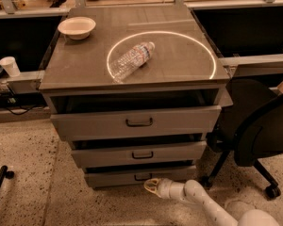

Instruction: Close bottom drawer

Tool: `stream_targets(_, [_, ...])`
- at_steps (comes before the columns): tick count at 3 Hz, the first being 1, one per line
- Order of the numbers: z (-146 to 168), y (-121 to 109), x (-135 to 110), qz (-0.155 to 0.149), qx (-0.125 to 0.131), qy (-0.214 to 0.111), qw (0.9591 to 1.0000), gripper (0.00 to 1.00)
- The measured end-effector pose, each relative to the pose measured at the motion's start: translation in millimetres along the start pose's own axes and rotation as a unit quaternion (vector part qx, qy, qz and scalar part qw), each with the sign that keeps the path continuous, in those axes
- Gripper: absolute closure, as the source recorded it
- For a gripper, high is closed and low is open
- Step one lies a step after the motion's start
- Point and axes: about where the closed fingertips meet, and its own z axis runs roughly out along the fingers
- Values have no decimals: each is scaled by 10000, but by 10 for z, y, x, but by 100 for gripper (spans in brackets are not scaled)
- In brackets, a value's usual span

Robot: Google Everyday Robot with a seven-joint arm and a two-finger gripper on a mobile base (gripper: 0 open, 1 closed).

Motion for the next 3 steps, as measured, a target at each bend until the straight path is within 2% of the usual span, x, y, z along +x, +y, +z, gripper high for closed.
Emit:
stream_targets(1, [0, 0, 0, 0, 0, 0, 10000, 46])
stream_targets(3, [1, 0, 0, 0, 0, 0, 10000, 1])
